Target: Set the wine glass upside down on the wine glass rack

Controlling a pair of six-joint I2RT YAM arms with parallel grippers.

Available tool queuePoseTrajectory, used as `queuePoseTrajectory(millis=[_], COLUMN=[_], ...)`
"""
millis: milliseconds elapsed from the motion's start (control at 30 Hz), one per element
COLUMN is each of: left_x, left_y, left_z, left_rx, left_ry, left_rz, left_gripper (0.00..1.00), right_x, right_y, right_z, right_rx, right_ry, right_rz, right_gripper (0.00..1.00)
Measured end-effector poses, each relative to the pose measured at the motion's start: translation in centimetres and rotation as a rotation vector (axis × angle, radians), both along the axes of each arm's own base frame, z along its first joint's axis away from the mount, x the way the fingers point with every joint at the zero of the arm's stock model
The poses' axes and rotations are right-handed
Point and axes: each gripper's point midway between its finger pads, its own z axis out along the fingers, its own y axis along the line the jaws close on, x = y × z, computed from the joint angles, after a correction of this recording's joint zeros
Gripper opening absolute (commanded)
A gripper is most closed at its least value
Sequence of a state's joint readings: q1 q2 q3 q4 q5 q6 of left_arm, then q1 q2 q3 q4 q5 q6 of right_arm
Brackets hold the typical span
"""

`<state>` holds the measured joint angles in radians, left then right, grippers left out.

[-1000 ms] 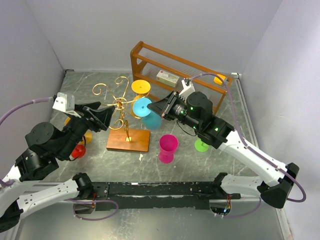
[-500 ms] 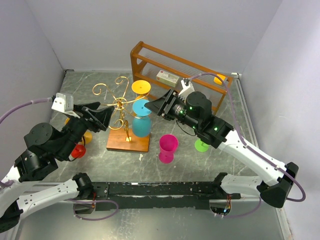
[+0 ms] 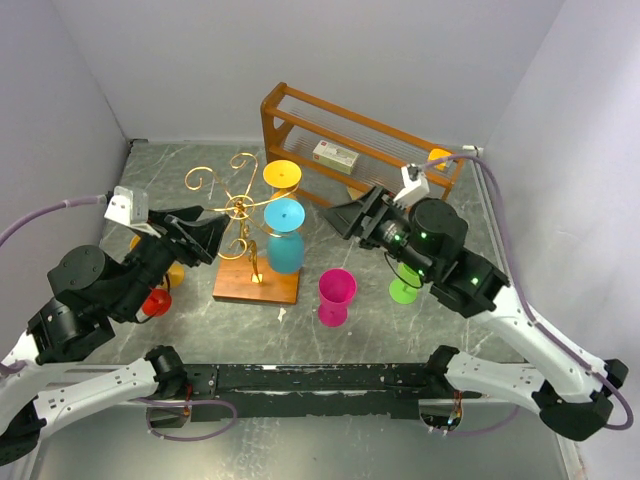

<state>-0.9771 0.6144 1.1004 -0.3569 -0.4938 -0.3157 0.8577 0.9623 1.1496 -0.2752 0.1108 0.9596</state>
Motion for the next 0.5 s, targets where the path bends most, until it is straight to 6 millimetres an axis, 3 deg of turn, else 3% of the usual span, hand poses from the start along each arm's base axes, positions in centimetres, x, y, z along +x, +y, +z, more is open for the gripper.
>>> queuePoseTrajectory(millis=[167, 367, 500], left_x=[-0.8, -1.6, -1.4], left_y=[0.1, 1.0, 0.8], left_z=[0.4, 1.4, 1.1], left_rx=[-0.006, -0.045, -0.033], left_ry=[-0.011, -0.040, -0.031], left_rz=[-0.036, -0.045, -0.046], left_gripper=[0.76, 0.79, 0.81], right_x=[-1.2, -2.4, -3.0], right_y=[-2.6, -3.8, -4.7], right_z=[-2.6, -6.8, -8.7], right_rx=[-0.134, -0.335, -0.446], right_ry=[-0.005, 0.048, 0.061], right_rz=[-0.017, 0.035, 0.061], right_gripper=[0.63, 0.64, 0.70])
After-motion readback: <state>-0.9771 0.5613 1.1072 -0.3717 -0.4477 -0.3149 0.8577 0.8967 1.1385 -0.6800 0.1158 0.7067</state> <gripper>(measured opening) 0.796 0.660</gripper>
